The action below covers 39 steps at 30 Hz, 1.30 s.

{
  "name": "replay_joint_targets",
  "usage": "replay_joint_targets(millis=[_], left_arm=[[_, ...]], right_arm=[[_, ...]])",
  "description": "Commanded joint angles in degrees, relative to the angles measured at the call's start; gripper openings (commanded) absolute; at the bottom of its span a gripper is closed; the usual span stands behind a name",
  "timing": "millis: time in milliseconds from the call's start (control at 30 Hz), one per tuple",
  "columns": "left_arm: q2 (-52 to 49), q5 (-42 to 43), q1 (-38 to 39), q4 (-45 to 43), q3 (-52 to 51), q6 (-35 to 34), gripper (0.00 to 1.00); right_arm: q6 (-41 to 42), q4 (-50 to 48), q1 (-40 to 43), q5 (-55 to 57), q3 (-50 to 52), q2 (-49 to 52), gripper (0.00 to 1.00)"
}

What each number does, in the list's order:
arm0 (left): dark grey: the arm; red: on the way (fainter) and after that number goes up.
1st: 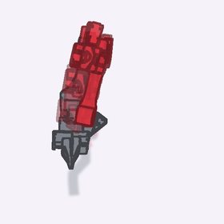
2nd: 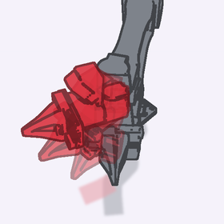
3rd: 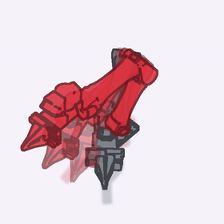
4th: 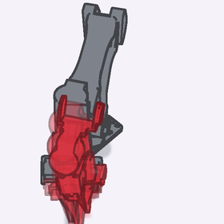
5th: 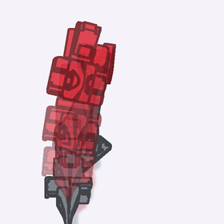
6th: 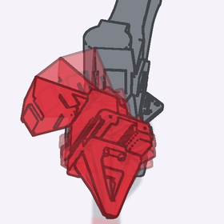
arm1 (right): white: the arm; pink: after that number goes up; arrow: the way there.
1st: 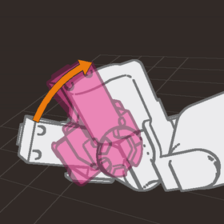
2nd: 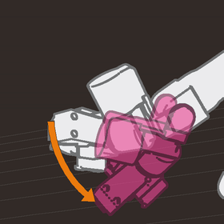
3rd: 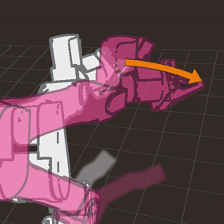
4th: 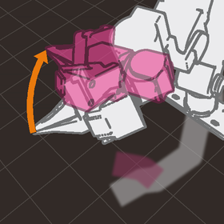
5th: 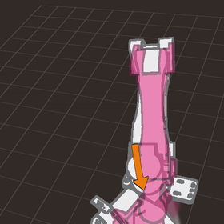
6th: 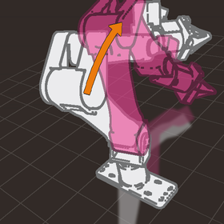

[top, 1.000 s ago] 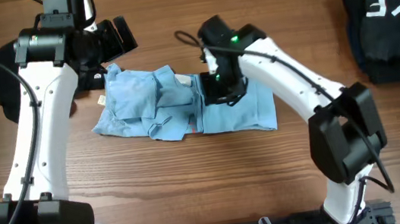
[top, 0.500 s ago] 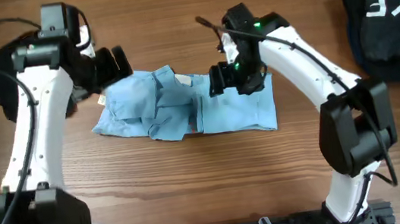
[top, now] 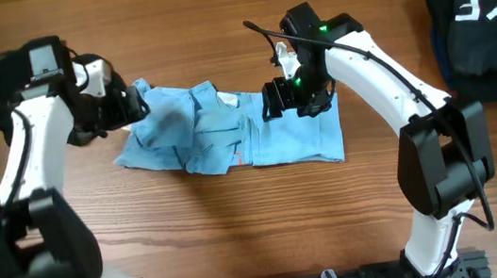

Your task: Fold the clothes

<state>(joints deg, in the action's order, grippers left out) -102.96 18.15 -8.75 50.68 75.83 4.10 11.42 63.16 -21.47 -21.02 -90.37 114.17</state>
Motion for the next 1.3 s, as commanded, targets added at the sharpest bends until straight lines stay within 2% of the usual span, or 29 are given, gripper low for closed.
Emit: replay_joint_targets(millis=[0,300,433,700,967,1133,1200,1267], left_arm=[[-5.5,7.6,0.1,-0.7,-0.8,8.1,0.98],[-10.9,9.1,-0.1,-1.0,-0.9,9.2,0.85],[-10.9,6.3,-1.3,-1.9,-0.9,9.2,0.87],[-12.0,6.5,-4.0,-3.3,-0.9,9.2,0.92],[-15.0,9.0,-1.8,-3.4,-0.9,9.2,0.89],[-15.0,15.3,-0.3,-3.6,-0.9,9.2,0.77],[-15.0,15.3,1.1,-3.5,-0.9,9.2,0.64],[-15.0,15.7,2.4,-3.1,-0.9,9.2,0.45]], right_arm=[[-0.7,0.2,0.0,-1.3,0.3,0.7,0.81],[-0.9,0.5,0.3,-1.3,-0.3,0.7,0.8],[-1.0,1.0,1.2,-1.3,-0.9,0.5,0.8],[-1.0,1.0,2.2,-1.3,-0.9,0.4,0.8],[-3.0,3.1,5.0,-1.3,-2.8,0.2,0.78],[-5.1,6.7,10.4,-1.1,-7.2,-2.1,0.78],[-5.7,8.3,13.4,-0.9,-8.7,-4.2,0.78],[-6.9,8.9,15.2,-0.9,-9.1,-5.6,0.78]])
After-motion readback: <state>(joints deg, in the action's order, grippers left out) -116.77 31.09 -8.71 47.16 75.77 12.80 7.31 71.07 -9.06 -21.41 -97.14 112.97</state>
